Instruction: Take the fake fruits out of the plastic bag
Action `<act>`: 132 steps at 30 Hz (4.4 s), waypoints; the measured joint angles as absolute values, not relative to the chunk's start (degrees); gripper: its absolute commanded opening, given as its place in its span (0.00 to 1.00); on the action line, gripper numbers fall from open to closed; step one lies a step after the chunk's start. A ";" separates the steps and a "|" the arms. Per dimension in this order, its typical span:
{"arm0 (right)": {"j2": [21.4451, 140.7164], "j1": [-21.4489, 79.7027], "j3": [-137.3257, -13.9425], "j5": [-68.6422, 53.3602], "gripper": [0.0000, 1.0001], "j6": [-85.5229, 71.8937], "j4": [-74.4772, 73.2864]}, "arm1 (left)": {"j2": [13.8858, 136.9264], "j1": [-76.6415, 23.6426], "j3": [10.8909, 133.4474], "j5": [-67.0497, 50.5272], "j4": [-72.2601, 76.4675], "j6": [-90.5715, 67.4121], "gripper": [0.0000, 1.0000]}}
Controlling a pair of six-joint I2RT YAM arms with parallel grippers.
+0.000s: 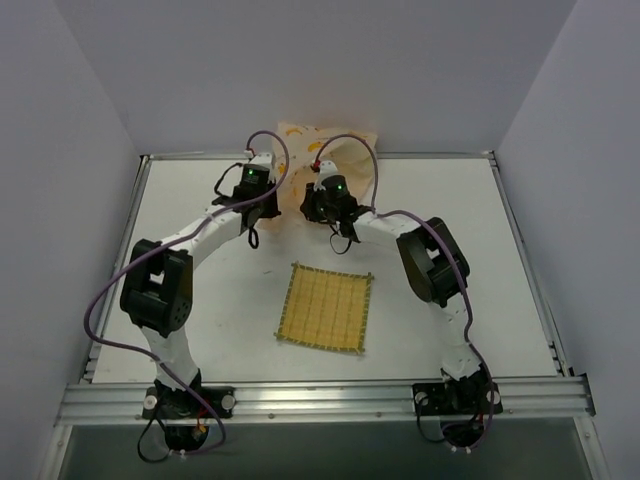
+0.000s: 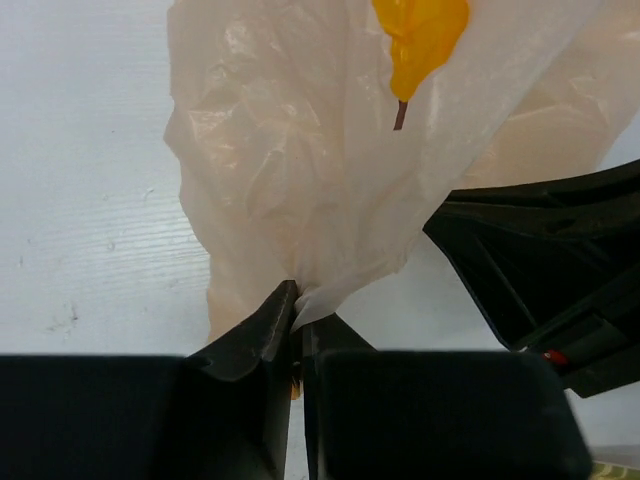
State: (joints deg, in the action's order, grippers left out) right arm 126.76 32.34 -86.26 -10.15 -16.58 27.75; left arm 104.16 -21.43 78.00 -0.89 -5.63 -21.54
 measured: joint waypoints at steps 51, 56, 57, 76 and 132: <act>100.88 31.66 -57.14 -7.75 0.52 -11.49 25.93 | 76.14 -34.20 51.96 8.67 -6.83 -31.83 0.81; 103.04 31.77 -58.83 -7.79 0.48 -11.42 25.96 | 75.92 -34.98 48.80 6.90 -6.94 -32.21 0.81; 103.09 31.86 -58.85 -7.77 0.50 -11.42 25.93 | 76.16 -35.16 48.45 6.55 -6.66 -32.23 0.81; 107.33 31.97 -64.60 -7.46 0.43 -8.43 22.35 | 87.59 -35.53 49.25 7.97 3.81 -32.21 0.10; 72.07 3.31 -53.23 -5.26 0.48 -22.98 16.64 | 85.52 -51.75 59.09 5.72 5.17 -31.42 0.02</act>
